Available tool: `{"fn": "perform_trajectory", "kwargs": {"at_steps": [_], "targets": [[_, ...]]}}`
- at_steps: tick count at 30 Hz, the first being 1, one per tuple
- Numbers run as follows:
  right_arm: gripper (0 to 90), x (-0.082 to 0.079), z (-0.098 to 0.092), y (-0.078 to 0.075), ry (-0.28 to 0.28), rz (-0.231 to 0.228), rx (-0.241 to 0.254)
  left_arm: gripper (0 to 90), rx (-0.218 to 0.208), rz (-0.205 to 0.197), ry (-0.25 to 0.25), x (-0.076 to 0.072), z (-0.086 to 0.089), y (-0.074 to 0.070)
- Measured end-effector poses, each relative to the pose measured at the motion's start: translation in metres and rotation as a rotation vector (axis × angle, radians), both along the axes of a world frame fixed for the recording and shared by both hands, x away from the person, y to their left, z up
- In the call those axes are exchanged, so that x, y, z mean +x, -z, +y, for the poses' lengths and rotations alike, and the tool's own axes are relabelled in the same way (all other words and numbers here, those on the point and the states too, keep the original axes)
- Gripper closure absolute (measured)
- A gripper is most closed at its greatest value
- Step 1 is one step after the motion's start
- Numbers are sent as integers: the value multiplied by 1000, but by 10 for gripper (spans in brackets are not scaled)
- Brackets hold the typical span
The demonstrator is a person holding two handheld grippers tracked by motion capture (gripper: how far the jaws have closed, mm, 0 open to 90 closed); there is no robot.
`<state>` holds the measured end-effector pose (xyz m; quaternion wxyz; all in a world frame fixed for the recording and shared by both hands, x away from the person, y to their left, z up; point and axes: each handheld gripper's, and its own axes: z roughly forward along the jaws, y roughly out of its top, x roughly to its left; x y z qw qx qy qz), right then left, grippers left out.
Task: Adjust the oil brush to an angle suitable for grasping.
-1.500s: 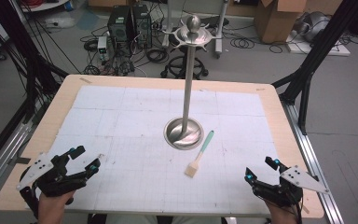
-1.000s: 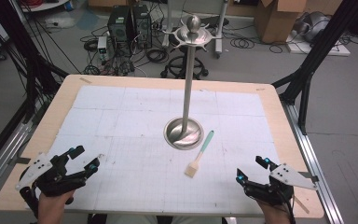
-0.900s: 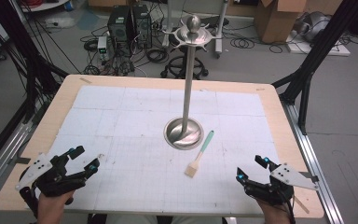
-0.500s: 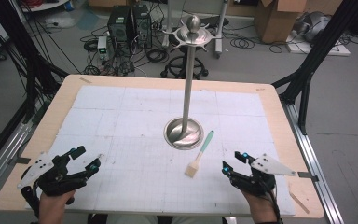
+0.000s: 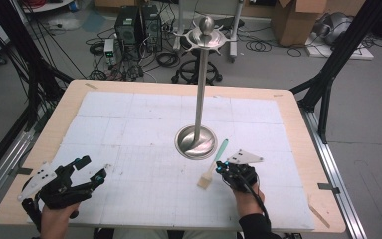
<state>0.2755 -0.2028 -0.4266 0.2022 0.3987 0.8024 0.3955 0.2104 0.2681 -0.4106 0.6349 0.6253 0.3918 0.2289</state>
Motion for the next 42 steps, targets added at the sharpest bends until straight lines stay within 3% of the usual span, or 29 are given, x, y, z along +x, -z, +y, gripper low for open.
{"fn": "perform_trajectory", "kwargs": {"at_steps": [1, 2, 7, 12, 18, 22, 29, 37, 42], "targets": [[887, 0, 0, 0, 0, 0, 0, 211, 0, 0, 0, 0, 0, 0], [887, 3, 8, 6, -12, 15, -53, 211, -3, 3, -2, 0, 1, 0], [886, 4, 19, 17, -26, 43, -103, 211, -8, 3, -4, 0, 1, 0], [886, 0, 18, 21, -2, 40, -75, 211, 1, 9, 1, 1, 1, 1], [887, -7, 31, 20, -44, 41, -74, 212, 3, 11, -1, 2, 0, 1], [887, -14, 46, 21, -94, 35, -78, 212, 3, 14, -1, 1, 0, 1], [887, -25, 71, 22, -129, 20, -77, 213, 2, 21, -1, 2, 1, 1], [887, -35, 88, 23, -180, 36, -45, 214, 2, 22, 0, 2, 1, 1], [887, -40, 104, 22, -205, 43, -50, 215, -3, 23, 1, 2, 1, 1]]}}
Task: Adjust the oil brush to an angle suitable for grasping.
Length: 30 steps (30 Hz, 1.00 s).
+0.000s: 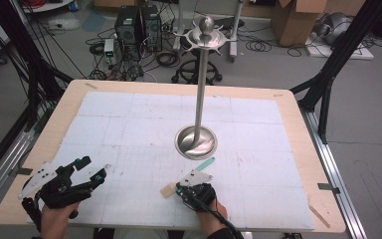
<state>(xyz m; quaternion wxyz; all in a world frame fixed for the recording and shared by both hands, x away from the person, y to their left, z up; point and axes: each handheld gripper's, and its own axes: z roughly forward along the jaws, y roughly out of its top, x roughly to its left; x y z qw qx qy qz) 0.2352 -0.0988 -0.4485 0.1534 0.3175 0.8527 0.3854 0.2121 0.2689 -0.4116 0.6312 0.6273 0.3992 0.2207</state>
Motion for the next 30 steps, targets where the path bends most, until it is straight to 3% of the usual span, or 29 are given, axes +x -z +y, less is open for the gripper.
{"fn": "perform_trajectory", "kwargs": {"at_steps": [3, 5, 9, 10, 11, 12, 13, 14, 15, 18, 24, 26, 30], "targets": [[886, -3, 10, 0, -36, 4, 3, 215, -1, 2, -1, 0, 0, 0], [886, -4, 18, 0, -82, 29, 24, 215, 0, 2, -4, 0, 1, 0], [886, -2, 13, -3, -89, 37, 47, 216, -4, 3, -9, 0, 2, 0], [886, -1, 9, -4, -76, 33, 60, 216, -2, 3, -10, 0, 2, 0], [886, 7, -11, -12, -3, 19, 97, 216, -4, 4, -10, 0, 3, 0], [886, 7, -11, -12, -3, 19, 97, 216, -4, 4, -11, 0, 3, 0], [887, 19, -35, -18, 82, -11, 98, 216, -4, 5, -11, 0, 3, 0], [886, 27, -47, -19, 129, -21, 92, 216, -5, 5, -11, 0, 2, 0], [886, 27, -47, -19, 129, -21, 92, 216, -5, 5, -11, 0, 2, 0], [886, 50, -83, -17, 270, -21, 83, 216, 0, 5, -8, 0, 1, 0], [886, 66, -86, -9, 304, -25, 22, 216, -4, 6, -9, 0, 2, 1], [886, 72, -82, -2, 309, -8, -21, 216, -2, 5, -10, 0, 3, 1], [886, 71, -82, -1, 313, -4, -11, 216, -7, 6, -13, 0, 4, 1]]}}
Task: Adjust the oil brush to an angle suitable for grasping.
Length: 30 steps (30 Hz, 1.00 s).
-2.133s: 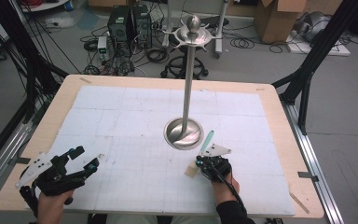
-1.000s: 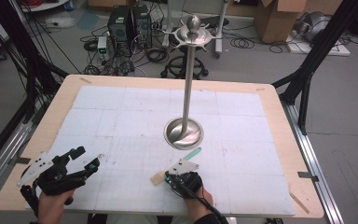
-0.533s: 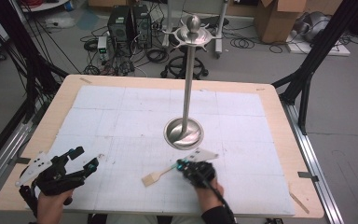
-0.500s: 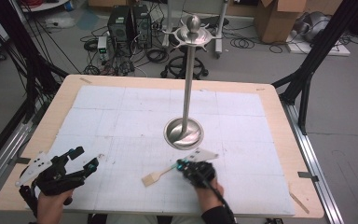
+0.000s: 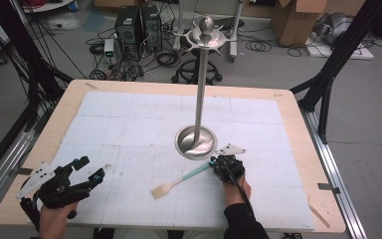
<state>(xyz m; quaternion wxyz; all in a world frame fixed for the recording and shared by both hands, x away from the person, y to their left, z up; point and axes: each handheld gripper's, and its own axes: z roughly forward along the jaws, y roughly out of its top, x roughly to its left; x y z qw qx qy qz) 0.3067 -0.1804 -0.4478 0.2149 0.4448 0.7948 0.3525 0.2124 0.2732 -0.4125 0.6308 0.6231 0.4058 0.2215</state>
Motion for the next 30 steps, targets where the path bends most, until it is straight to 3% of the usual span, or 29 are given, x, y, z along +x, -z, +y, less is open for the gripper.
{"fn": "perform_trajectory", "kwargs": {"at_steps": [9, 14, 19, 22, 23, 27, 30], "targets": [[887, -12, 16, 0, -84, 9, 16, 216, 7, 3, 3, 1, -1, 0], [887, -20, 36, 0, -175, 16, 30, 216, 6, 7, 2, 1, 0, 1], [886, -26, 45, -1, -222, 23, 49, 216, 1, 4, 0, 1, 0, 1], [886, -39, 60, -2, -337, 41, 104, 216, 4, 5, -2, 1, 0, 1], [886, -39, 60, -2, -337, 41, 104, 216, 3, 5, -2, 1, 0, 1], [887, -52, 92, 1, -457, 64, 78, 216, 5, 5, 1, 1, 0, 0], [887, -51, 99, 1, -461, 61, 77, 216, 3, 3, 0, 1, 0, 0]]}}
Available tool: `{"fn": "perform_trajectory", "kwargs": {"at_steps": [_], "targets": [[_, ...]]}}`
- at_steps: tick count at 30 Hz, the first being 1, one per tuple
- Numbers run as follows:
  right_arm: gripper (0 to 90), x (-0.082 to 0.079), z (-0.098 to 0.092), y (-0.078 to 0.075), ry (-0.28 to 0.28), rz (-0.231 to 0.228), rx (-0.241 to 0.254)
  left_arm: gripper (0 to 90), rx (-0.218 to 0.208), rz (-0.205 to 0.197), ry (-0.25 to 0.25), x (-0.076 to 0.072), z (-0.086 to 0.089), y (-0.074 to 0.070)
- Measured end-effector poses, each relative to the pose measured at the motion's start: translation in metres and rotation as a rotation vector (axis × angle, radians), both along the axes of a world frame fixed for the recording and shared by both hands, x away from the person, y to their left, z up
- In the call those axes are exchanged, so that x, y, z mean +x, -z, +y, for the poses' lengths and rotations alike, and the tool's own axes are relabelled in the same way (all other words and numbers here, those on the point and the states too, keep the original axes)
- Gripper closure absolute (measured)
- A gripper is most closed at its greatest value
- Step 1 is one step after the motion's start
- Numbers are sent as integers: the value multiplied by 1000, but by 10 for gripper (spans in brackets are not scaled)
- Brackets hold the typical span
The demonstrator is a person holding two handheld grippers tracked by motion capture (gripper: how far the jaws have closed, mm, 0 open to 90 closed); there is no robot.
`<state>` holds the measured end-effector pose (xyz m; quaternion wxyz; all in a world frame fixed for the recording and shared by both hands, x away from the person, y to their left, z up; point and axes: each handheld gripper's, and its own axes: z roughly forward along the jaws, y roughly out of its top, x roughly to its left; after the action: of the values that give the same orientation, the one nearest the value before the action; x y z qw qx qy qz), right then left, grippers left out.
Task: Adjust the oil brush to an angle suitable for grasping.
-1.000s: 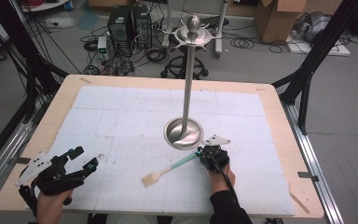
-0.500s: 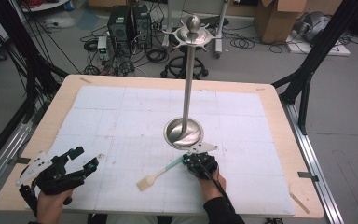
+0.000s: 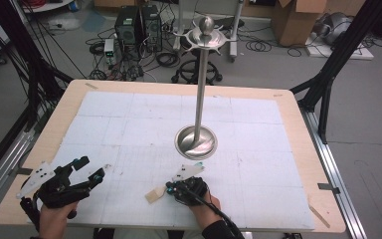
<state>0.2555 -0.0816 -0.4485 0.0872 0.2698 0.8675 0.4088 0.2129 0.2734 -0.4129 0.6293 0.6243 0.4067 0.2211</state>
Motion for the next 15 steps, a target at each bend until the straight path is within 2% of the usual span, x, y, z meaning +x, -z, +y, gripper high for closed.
{"fn": "perform_trajectory", "kwargs": {"at_steps": [4, 5, 7, 8, 11, 15], "targets": [[887, 3, 11, -2, 0, -7, -25, 216, 3, 2, 3, 1, 0, 0], [886, 5, 20, -3, -5, -18, -41, 216, 5, 2, 3, 1, 0, 0], [887, 6, 23, -3, -1, -17, -43, 216, 2, 2, 4, 1, 0, 0], [887, 7, 31, -3, -8, -30, -50, 216, 2, 2, 4, 1, 0, 0], [886, 9, 41, -2, -2, -38, -49, 216, -1, 3, 2, 1, 0, 0], [886, 10, 47, -2, 4, -43, -46, 216, -1, 3, 2, 1, 1, 0]]}}
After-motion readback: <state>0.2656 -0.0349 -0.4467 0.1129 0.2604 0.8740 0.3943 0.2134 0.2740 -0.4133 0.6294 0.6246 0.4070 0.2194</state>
